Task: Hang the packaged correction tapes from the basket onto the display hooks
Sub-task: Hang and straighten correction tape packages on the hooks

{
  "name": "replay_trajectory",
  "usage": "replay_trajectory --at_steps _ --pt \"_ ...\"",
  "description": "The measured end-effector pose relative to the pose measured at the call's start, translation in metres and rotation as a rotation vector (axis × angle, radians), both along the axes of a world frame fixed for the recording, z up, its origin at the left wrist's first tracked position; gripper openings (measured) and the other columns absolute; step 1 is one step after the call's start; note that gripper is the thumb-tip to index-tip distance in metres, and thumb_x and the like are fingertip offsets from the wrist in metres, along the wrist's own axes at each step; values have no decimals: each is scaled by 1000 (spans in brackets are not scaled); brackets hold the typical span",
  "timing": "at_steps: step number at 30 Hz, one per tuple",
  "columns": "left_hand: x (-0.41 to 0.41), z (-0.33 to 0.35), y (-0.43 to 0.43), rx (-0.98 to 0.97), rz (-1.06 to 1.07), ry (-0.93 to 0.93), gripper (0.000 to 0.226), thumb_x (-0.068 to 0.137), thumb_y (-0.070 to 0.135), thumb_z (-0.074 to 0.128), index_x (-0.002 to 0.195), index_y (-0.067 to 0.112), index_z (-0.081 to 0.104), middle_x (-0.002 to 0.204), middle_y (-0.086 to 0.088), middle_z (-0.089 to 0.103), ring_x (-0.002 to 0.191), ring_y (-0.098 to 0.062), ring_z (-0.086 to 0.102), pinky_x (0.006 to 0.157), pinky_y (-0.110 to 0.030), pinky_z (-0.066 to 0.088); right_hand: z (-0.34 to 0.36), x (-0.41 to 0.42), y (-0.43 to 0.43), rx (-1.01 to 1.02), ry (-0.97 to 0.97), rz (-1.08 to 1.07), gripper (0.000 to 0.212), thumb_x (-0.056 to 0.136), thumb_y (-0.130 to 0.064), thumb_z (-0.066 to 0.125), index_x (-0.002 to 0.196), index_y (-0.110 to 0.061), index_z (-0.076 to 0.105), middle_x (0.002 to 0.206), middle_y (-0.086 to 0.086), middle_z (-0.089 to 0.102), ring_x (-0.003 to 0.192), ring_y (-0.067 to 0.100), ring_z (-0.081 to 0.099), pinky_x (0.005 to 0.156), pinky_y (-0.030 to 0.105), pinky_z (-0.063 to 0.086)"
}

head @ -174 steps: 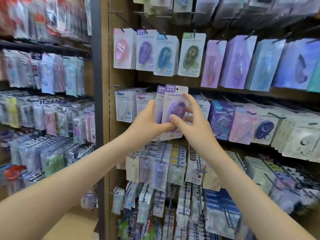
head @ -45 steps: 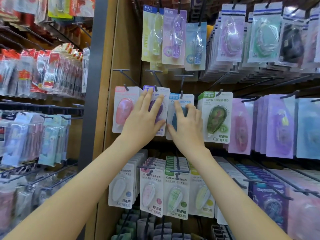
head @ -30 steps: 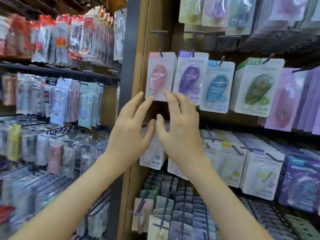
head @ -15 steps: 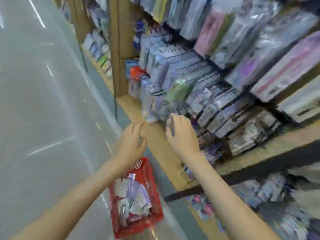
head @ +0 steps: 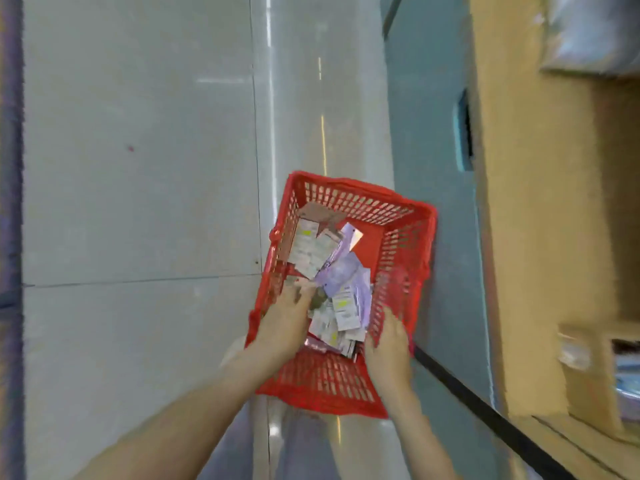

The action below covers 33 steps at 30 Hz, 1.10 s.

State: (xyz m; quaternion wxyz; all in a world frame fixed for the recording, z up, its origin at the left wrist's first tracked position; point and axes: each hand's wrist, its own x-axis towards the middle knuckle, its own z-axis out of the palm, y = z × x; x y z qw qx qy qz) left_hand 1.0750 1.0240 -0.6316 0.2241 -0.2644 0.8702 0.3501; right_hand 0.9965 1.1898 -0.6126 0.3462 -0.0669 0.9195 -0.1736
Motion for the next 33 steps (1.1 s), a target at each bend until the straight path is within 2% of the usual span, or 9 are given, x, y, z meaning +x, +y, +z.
replay_trajectory --at_steps 6,11,14,18,21,23,27,30,33 --pt "-40 -176 39 -62 -163 -40 62 93 10 46 151 18 24 143 -22 36 125 -37 42 93 -36 36 -180 4 16 2 -130 -38 75 85 -12 65 147 0 25 147 21 34 137 35 31 110 27 19" --pt "-86 -258 49 -207 -367 44 56 88 28 51 142 17 44 141 -29 39 121 -43 45 97 -46 40 -248 4 -1 77 -97 48 86 87 -35 62 153 -11 12 157 17 14 144 32 16 115 37 13" --pt "-93 -273 46 -314 -405 92 54 72 27 62 125 18 59 126 -27 56 103 -40 57 81 -44 47 -254 4 -10 171 -26 80 85 85 -31 63 153 -19 12 154 17 16 139 34 21 111 39 19" --pt "-87 -260 40 -415 -396 78 49 79 16 40 126 21 49 118 -19 61 92 -37 60 77 -43 49 -238 4 -10 241 -71 120 85 84 -35 63 152 -22 15 150 14 22 132 34 30 104 43 34" --pt "-82 -235 32 -475 -341 -14 66 60 12 64 125 24 57 104 -12 63 80 -31 58 63 -34 45 -214 6 -10 282 -57 147 80 87 -37 57 152 -21 14 143 12 34 126 34 38 98 43 39" --pt "-80 -208 27 -366 -191 -47 80 63 10 68 138 24 46 114 -16 56 93 -35 53 70 -38 43 -198 7 -11 266 -58 106 76 89 -37 54 153 -20 16 141 14 39 125 36 39 100 43 37" --pt "-79 -131 15 -9 232 -133 82 81 17 60 150 14 16 135 -19 32 125 -36 31 103 -39 28 -138 -8 -15 -30 -195 -345 67 87 -25 61 147 -22 34 139 11 49 124 27 48 105 33 37" --pt "-76 -50 -7 185 447 -181 86 77 18 70 148 10 22 138 -16 27 130 -33 33 107 -32 28 -52 -25 -23 -493 -516 -815 57 86 -22 62 140 -27 44 130 3 59 105 15 60 98 37 46" --pt "-71 40 -30 351 528 -193 82 69 28 81 139 15 39 134 -12 38 121 -26 45 104 -32 38 47 -44 -30 -908 -734 -975 59 78 -18 66 135 -18 52 128 7 59 110 24 55 99 42 40"
